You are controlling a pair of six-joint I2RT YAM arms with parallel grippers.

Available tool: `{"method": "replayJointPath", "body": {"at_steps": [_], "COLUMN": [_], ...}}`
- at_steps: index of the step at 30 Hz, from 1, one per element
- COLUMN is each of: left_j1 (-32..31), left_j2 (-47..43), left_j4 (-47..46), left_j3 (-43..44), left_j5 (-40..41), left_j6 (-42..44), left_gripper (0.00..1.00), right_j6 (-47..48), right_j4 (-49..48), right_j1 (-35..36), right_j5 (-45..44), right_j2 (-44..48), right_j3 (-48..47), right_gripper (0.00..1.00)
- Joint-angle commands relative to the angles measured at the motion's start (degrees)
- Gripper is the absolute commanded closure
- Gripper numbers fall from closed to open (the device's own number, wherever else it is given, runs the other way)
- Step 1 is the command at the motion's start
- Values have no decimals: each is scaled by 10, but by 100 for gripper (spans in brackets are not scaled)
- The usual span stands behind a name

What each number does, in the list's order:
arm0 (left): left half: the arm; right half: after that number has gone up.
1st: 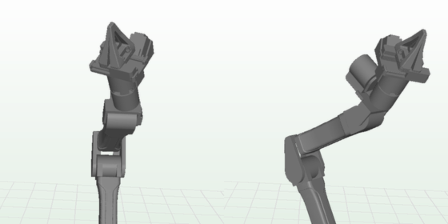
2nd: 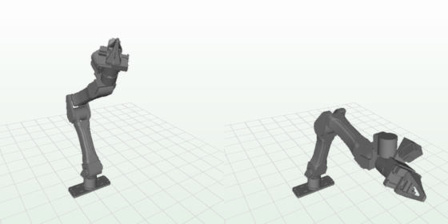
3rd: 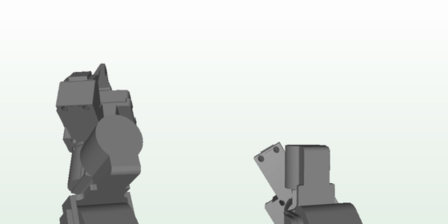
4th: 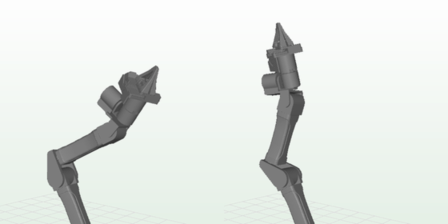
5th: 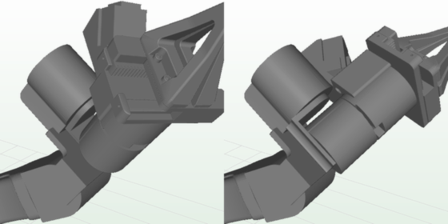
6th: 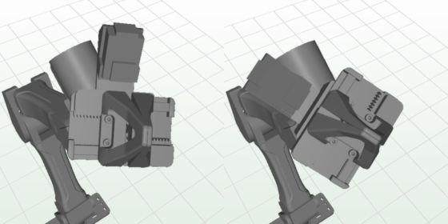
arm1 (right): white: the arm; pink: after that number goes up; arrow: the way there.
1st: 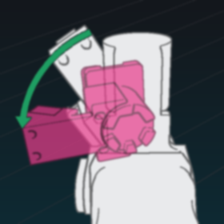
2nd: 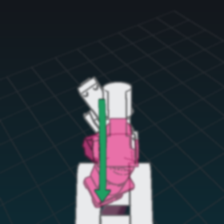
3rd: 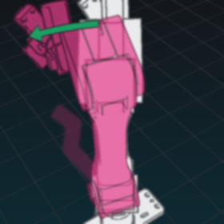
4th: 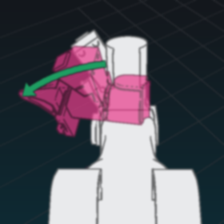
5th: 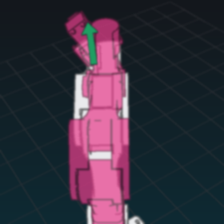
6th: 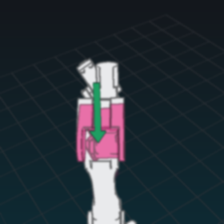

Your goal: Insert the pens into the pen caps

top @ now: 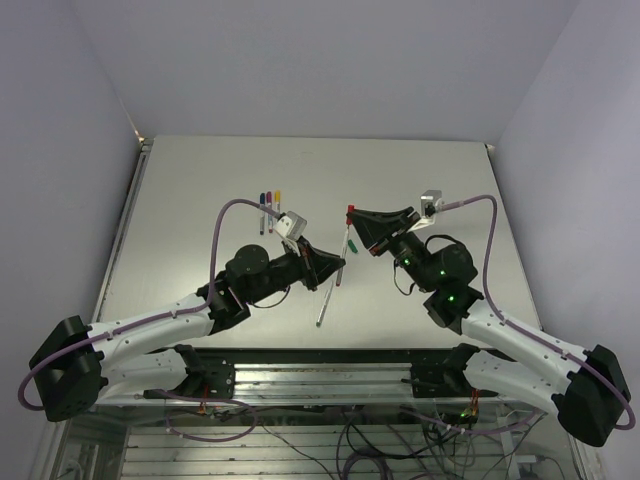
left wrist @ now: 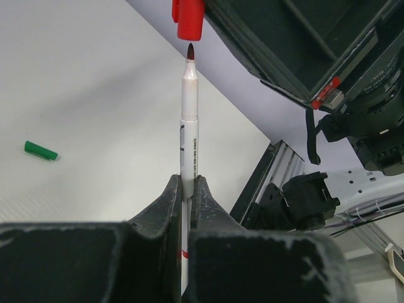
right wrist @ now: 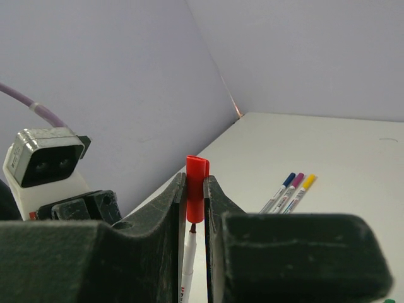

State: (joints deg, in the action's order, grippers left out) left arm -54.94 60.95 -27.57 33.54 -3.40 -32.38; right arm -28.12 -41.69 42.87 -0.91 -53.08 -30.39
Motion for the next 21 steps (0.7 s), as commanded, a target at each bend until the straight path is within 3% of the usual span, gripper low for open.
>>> {"method": "replayJointPath", "body": {"at_steps": [1,21], "left_j1": [2,2], "left_j2": [-13,-19], "left_j4": [-14,-28], "left_j3": [0,-11], "left_j5": [6,40], "left_j6": [7,2], "left_gripper": [93,93], "right_j6": [3,-49], "right_j4": [-9,-5], "right_j1": [4,39], "right_j5": [-7,37], "right_j2": [-4,-25], "right_j3": [7,33], "right_gripper": [100,100]}}
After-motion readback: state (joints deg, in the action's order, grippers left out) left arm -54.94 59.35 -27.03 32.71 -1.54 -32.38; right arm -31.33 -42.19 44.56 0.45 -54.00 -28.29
